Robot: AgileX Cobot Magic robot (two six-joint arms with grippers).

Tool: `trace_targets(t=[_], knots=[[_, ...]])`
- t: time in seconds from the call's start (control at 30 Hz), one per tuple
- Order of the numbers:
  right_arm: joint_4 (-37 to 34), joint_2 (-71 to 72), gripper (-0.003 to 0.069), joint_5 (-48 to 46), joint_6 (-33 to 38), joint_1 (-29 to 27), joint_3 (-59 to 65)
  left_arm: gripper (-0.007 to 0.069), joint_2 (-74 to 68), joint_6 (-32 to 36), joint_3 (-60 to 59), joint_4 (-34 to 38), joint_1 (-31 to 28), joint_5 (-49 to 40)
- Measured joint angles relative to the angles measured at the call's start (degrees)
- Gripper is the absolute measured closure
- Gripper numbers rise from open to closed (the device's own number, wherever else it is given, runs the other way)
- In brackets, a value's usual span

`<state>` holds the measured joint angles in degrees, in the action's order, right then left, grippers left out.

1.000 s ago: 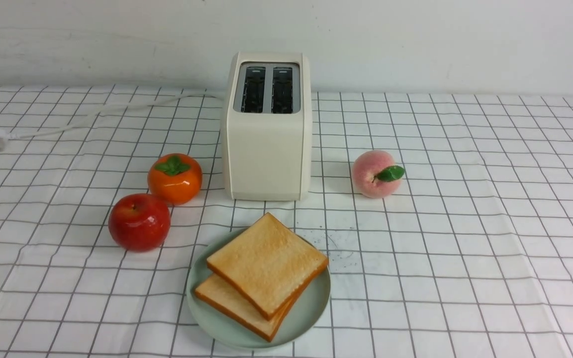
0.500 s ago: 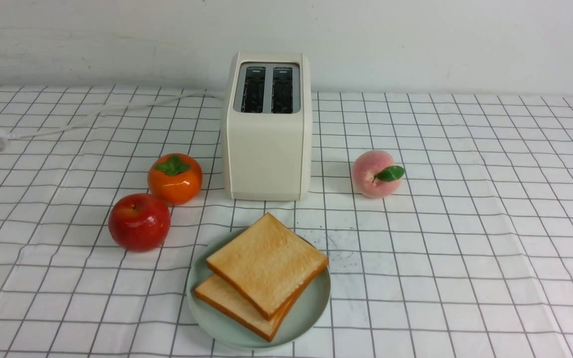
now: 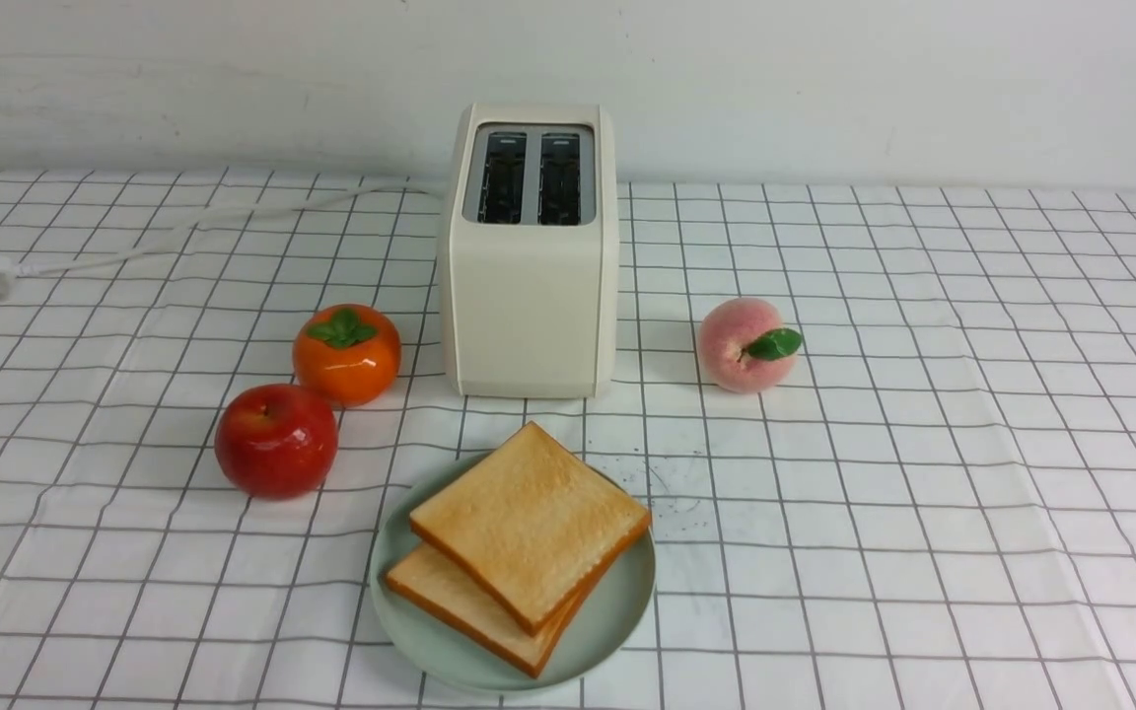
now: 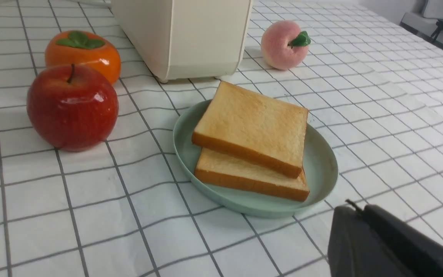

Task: Take toasted bread from bread machine on white checkered table place on plate.

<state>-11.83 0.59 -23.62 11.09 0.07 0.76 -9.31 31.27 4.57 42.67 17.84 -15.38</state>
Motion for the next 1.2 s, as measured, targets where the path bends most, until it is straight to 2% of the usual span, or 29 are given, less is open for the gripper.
trace_targets(t=[0.13, 0.3, 0.37, 0.43, 0.53, 0.67, 0.83, 1.2], knots=[[0.0, 0.0, 0.0628, 0.0, 0.0, 0.0, 0.0, 0.063, 0.7, -3.5, 0.0, -2.7, 0.0, 6.0], [0.0, 0.0, 0.0622, 0.0, 0.0, 0.0, 0.0, 0.0638, 4.8, -13.9, 0.0, -16.5, -2.9, 7.9], [0.0, 0.0, 0.0617, 0.0, 0.0, 0.0, 0.0, 0.0638, 8.3, -24.4, -0.3, -25.5, -7.6, 5.6], [0.0, 0.0, 0.0615, 0.0, 0.0, 0.0, 0.0, 0.0638, 9.4, -28.0, -0.9, -29.3, -9.4, 4.3], [0.0, 0.0, 0.061, 0.0, 0.0, 0.0, 0.0, 0.0638, 9.9, -38.7, -4.9, -37.8, -13.7, 1.0], [-0.1, 0.1, 0.0609, 0.1, 0.0, 0.0, 0.0, 0.0638, 9.9, -47.7, -6.3, -40.7, -14.5, -6.5], [-0.1, 0.1, 0.0609, 0.1, 0.0, 0.0, 0.0, 0.0638, 9.9, -51.5, -6.3, -41.0, -14.5, -6.8], [-0.1, 0.1, 0.0608, 0.1, 0.0, 0.0, 0.0, 0.0638, 9.9, -52.0, -6.3, -41.1, -14.5, -6.8]])
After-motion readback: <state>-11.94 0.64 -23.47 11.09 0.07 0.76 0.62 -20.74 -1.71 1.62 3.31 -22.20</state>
